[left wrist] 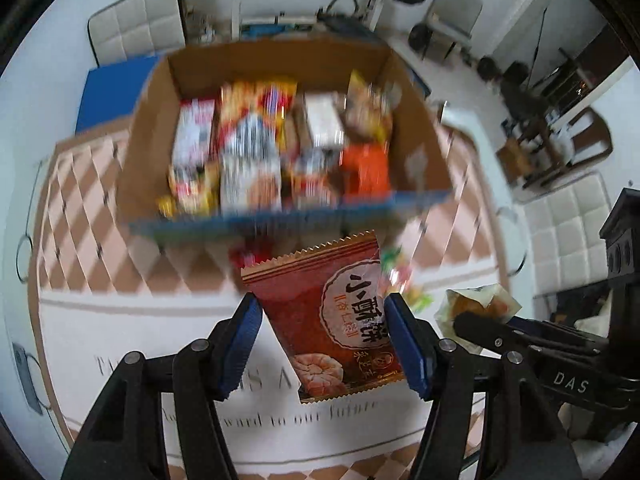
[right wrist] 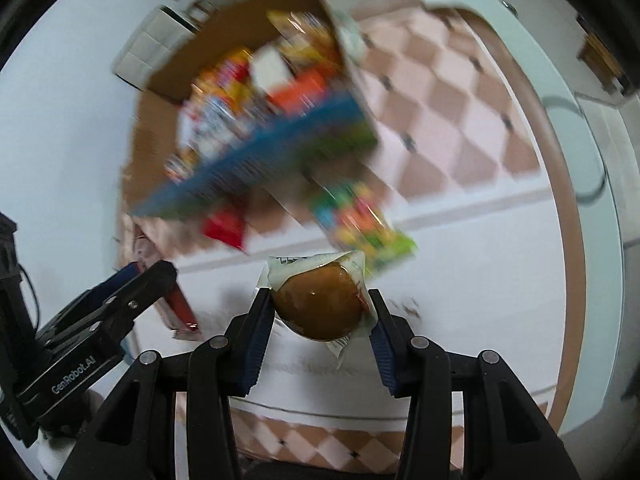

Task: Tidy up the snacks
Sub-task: 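Carry the cake packet with the left tool while the right tool carries the bun into the box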

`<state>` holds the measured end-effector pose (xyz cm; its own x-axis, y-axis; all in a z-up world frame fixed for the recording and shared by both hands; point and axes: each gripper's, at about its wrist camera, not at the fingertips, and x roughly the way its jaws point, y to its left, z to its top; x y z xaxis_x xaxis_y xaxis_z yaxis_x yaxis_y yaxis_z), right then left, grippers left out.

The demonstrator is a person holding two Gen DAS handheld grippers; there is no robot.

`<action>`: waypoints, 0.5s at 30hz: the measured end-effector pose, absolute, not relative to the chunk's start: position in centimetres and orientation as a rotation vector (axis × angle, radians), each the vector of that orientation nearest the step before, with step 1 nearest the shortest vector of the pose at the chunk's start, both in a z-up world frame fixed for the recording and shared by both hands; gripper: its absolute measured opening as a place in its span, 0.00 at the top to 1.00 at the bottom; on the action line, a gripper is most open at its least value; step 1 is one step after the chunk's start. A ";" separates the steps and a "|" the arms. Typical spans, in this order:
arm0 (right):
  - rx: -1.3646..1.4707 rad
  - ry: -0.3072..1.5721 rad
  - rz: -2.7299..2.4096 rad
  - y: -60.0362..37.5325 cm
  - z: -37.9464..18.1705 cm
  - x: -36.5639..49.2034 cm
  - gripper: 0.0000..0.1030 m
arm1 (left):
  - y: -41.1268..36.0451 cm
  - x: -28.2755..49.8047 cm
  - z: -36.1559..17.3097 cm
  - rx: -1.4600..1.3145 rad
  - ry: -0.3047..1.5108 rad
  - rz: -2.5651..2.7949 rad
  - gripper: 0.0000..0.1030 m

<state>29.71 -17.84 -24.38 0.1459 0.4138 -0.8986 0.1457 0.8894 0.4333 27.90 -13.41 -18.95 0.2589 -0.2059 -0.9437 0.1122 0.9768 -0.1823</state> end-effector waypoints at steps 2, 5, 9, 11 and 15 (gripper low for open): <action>0.465 1.384 0.215 -18.7 -21.9 32.0 0.52 | -12.6 29.9 -17.6 -0.082 1.270 -0.212 0.41; 0.426 1.350 0.203 -19.2 -20.4 35.2 0.52 | -12.4 32.9 -17.2 -0.088 1.267 -0.199 0.41; 0.384 1.364 0.157 -19.4 -21.4 39.8 0.52 | -11.2 37.1 -18.1 -0.087 1.309 -0.180 0.41; 0.369 1.382 0.136 -19.7 -22.3 41.1 0.52 | -10.8 38.9 -19.6 -0.090 1.355 -0.174 0.41; 0.325 1.437 0.094 -19.5 -25.0 43.8 0.52 | -11.0 41.0 -23.2 -0.086 1.468 -0.190 0.40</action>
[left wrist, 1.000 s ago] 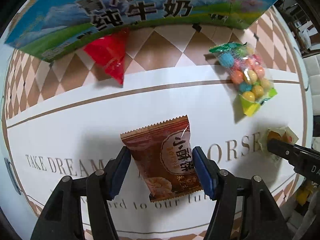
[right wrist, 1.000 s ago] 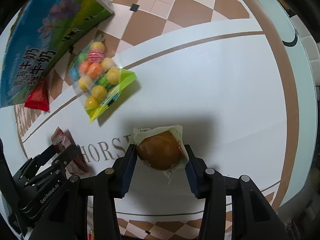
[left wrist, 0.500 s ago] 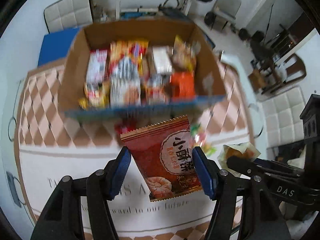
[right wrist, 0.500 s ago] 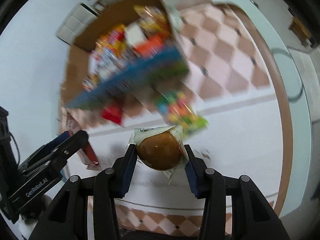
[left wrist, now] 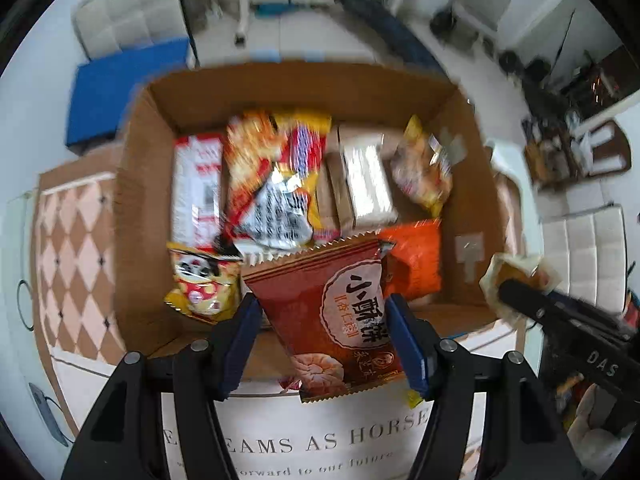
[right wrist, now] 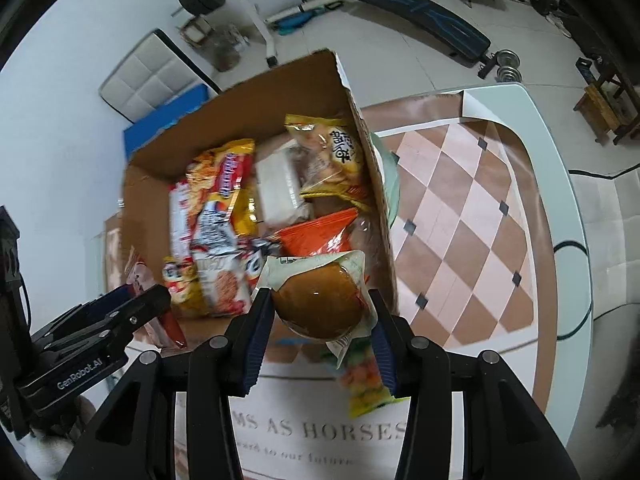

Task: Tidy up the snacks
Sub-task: 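Open the left tool releasing the cake packet while the right tool releases the bun in the box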

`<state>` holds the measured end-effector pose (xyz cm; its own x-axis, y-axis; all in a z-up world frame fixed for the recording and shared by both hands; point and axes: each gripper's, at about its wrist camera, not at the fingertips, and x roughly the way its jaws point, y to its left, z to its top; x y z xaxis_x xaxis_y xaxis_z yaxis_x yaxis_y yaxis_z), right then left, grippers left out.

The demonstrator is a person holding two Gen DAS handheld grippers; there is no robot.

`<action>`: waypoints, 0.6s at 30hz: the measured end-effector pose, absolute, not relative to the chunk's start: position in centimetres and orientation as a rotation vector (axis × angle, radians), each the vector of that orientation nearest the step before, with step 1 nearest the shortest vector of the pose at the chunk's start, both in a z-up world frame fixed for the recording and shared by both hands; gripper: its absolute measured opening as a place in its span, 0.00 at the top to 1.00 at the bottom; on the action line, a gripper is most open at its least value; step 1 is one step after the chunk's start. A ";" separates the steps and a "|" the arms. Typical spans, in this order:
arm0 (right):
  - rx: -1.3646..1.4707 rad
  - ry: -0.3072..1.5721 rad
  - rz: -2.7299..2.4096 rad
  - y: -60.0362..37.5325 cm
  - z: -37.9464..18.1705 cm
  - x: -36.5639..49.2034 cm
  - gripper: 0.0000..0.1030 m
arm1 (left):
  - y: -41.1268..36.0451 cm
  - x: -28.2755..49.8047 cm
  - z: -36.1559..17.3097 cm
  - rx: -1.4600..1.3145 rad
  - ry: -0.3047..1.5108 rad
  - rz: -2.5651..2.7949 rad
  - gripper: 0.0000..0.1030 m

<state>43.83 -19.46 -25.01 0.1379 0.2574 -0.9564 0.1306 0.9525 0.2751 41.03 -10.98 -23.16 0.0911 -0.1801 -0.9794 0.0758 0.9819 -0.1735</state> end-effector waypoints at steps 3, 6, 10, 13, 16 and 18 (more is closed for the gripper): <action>0.319 1.521 0.086 -19.2 -27.3 44.7 0.47 | -10.6 42.1 -25.8 -0.126 1.544 -0.173 0.40; 0.309 1.541 0.096 -18.8 -27.9 45.1 0.27 | -10.2 42.4 -27.5 -0.165 1.601 -0.160 0.34; 0.278 1.541 0.100 -18.2 -27.9 45.2 0.17 | -9.9 42.1 -27.7 -0.153 1.592 -0.153 0.14; 0.255 1.542 0.098 -17.9 -27.6 45.3 0.15 | -9.6 41.6 -27.5 -0.162 1.588 -0.155 0.14; 0.223 1.533 0.092 -17.7 -27.1 45.2 0.14 | -9.3 41.0 -26.7 -0.149 1.565 -0.149 0.13; 0.221 1.527 0.096 -17.7 -26.7 45.1 0.14 | -9.0 40.6 -26.1 -0.146 1.544 -0.149 0.13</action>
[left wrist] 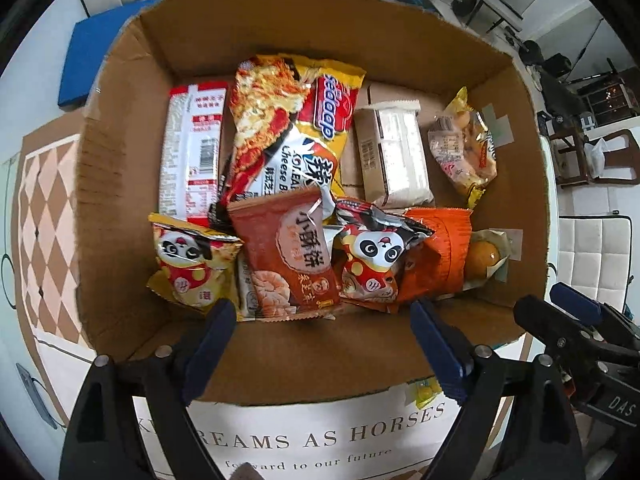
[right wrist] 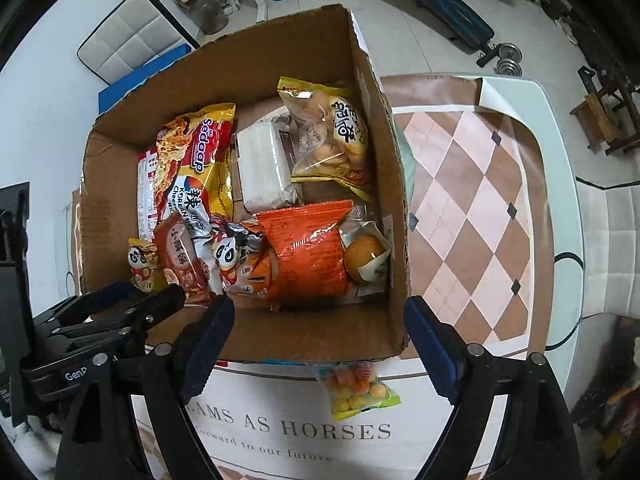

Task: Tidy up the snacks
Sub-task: 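Open the left tool releasing the cake packet while the right tool releases the bun in the box, then move the left tool to the red triangle packet while the right tool moves to the candy bag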

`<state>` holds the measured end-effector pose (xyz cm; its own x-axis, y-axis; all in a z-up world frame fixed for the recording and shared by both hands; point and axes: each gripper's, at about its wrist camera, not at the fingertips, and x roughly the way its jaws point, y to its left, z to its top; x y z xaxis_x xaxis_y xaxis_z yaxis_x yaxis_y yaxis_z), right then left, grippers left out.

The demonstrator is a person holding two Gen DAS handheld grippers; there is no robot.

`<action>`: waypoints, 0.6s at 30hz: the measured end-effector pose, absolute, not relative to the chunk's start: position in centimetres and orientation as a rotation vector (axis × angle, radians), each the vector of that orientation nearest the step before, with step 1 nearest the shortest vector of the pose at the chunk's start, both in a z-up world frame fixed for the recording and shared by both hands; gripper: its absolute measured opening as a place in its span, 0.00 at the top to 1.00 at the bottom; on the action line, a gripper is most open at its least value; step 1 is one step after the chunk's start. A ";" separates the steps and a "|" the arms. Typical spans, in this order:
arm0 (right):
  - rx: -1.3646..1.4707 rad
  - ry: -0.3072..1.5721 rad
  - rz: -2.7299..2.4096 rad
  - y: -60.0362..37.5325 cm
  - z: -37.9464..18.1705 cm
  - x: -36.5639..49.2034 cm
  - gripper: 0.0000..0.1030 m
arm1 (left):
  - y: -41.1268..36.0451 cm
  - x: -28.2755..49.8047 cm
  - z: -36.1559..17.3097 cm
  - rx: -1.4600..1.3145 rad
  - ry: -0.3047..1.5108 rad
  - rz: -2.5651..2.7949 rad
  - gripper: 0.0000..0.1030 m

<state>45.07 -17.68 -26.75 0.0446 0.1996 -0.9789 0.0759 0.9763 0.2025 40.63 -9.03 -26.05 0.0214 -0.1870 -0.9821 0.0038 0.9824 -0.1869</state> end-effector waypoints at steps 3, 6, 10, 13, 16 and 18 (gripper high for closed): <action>0.208 1.502 0.093 -17.7 -25.8 44.7 0.12 | -8.4 40.1 -24.9 -0.158 1.504 -0.132 0.13; 0.162 1.460 0.098 -17.2 -24.5 44.0 0.10 | -7.4 39.3 -23.0 -0.183 1.417 -0.105 0.13; 0.085 1.398 0.090 -16.6 -22.8 42.8 0.10 | -6.7 37.9 -20.5 -0.173 1.328 -0.071 0.13; 0.071 1.362 0.094 -16.4 -21.6 41.7 0.10 | -6.1 36.8 -18.7 -0.162 1.267 -0.042 0.13; 0.065 1.314 0.088 -16.5 -20.2 40.3 0.10 | -6.0 35.1 -16.7 -0.141 1.189 -0.005 0.13; 0.065 1.286 0.087 -16.6 -19.2 39.2 0.10 | -5.9 34.2 -15.6 -0.130 1.149 0.015 0.13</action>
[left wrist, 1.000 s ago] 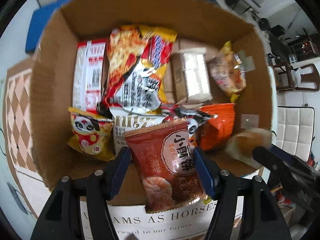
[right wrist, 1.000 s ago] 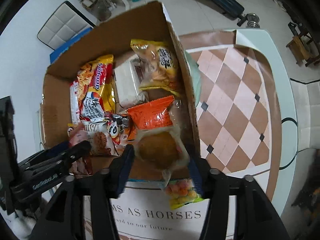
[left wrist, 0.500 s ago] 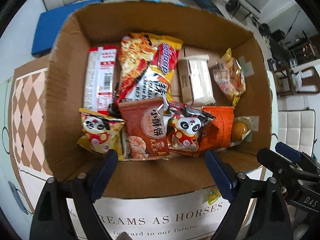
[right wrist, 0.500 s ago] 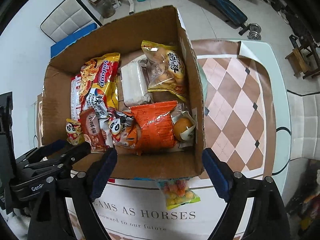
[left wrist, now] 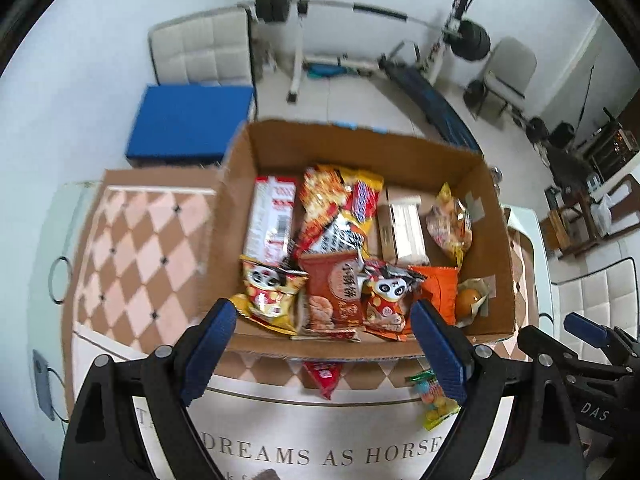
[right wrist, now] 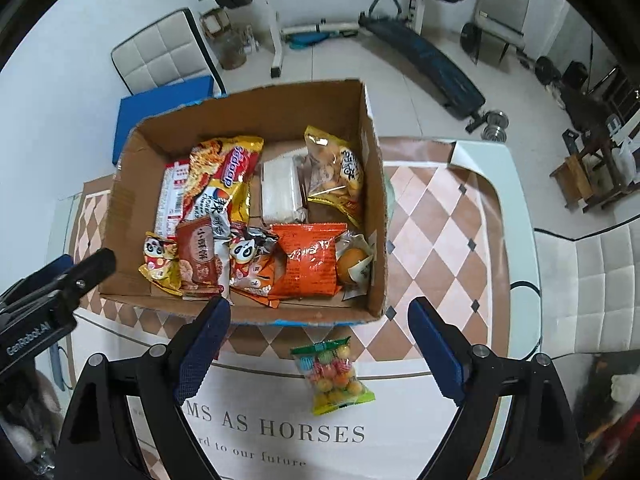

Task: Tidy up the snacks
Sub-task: 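Move the left tool to the red triangle packet while the right tool moves to the candy bag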

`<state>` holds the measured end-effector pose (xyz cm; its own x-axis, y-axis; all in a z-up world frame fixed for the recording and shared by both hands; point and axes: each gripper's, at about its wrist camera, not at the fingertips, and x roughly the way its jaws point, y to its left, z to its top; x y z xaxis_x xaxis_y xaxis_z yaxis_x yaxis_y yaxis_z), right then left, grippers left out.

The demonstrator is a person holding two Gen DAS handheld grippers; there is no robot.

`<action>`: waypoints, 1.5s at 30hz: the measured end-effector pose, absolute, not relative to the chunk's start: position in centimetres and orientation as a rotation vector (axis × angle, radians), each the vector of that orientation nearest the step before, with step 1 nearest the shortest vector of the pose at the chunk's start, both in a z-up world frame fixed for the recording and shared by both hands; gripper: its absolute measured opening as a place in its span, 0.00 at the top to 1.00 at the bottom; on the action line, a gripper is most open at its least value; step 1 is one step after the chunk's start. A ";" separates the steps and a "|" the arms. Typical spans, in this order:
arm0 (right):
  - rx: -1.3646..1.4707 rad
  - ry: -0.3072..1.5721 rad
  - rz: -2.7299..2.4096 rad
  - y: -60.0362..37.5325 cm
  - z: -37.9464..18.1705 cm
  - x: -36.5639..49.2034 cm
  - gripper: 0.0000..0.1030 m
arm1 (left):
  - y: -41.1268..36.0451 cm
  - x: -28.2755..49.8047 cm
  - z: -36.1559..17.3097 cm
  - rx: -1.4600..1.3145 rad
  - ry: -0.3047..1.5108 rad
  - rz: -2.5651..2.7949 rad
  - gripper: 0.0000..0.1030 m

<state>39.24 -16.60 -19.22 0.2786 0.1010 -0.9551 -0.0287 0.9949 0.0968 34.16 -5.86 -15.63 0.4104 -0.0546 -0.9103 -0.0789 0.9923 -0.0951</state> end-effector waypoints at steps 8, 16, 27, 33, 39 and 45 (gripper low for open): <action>0.069 1.190 0.089 -17.1 -15.2 35.7 0.10 | -6.8 30.4 -11.7 -0.066 1.030 0.035 0.13; 0.106 1.153 0.119 -17.1 -12.8 32.7 0.10 | -8.0 27.9 -9.8 -0.036 0.983 0.027 0.13; 0.155 1.272 0.080 -18.9 -18.6 32.0 0.07 | -8.3 26.7 -13.8 -0.011 1.061 0.035 0.00; 0.156 1.394 0.062 -19.3 -26.8 32.9 0.07 | -7.8 27.3 -20.9 -0.009 1.225 0.054 0.00; 0.127 1.491 0.070 -18.1 -33.5 33.3 0.07 | -7.0 29.5 -27.7 0.028 1.348 0.068 0.00; 0.104 1.534 0.066 -17.1 -36.7 33.5 0.07 | -7.2 31.8 -32.2 -0.012 1.448 0.032 0.00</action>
<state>33.50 -17.13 -36.70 0.0361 0.1075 -0.9935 0.0224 0.9939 0.1084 31.78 -7.21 -32.25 0.1220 0.0148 -0.9924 -0.0289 0.9995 0.0114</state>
